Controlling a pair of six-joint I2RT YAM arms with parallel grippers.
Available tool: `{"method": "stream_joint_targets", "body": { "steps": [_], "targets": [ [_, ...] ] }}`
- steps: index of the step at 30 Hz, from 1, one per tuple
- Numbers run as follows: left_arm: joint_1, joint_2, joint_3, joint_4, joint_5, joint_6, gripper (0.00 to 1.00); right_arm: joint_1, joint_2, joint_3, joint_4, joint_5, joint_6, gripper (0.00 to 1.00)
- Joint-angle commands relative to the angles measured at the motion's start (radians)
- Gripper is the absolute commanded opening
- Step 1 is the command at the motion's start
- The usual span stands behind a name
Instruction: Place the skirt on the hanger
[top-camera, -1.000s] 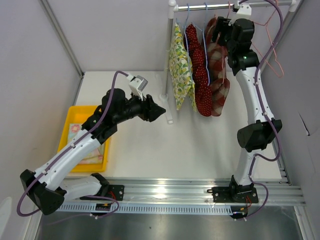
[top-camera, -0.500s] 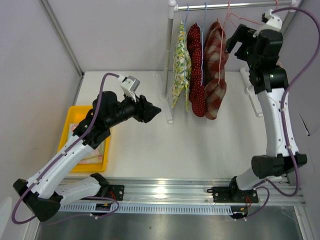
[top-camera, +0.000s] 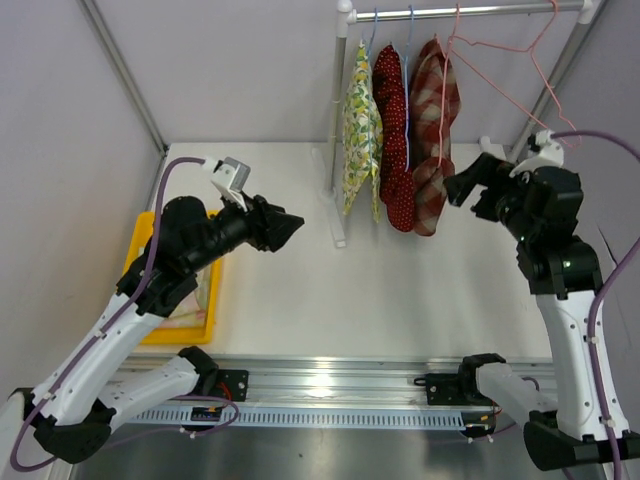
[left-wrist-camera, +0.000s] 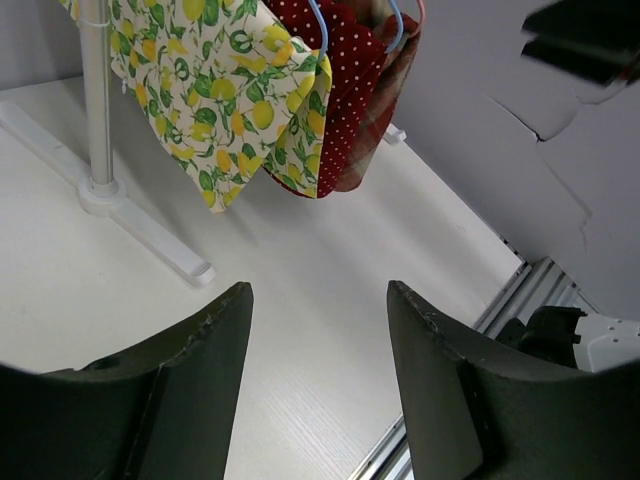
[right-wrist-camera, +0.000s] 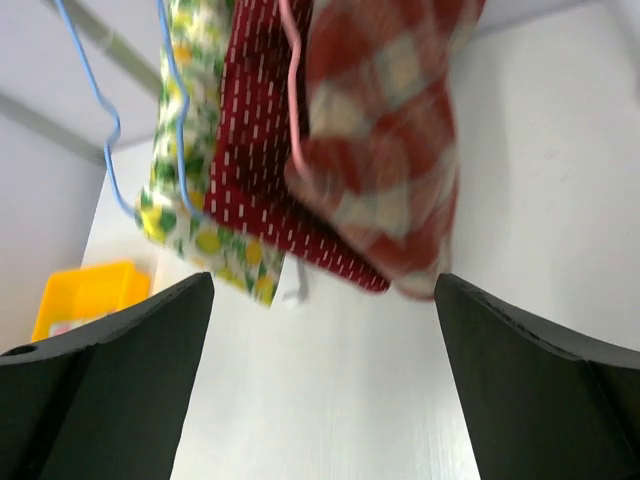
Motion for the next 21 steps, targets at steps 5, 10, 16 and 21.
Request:
{"method": "stream_joint_targets", "body": {
  "steps": [5,10,16,21],
  "targets": [
    [0.004,-0.067,-0.043,-0.128,-0.296,-0.099,0.64,0.181,-0.131,-0.28,0.014,-0.084,0.048,0.99],
    [0.07,-0.003,-0.068,-0.391,-0.67,-0.274,0.7,0.371,-0.107,-0.351,0.04,0.017,0.077,0.99],
    [0.354,0.0,-0.281,-0.347,-0.669,-0.366,0.73,0.579,-0.036,-0.455,0.138,0.094,0.11,1.0],
    [0.526,0.069,-0.387,-0.27,-0.693,-0.388,0.74,0.603,0.016,-0.535,0.23,0.026,0.116,0.99]
  ]
}}
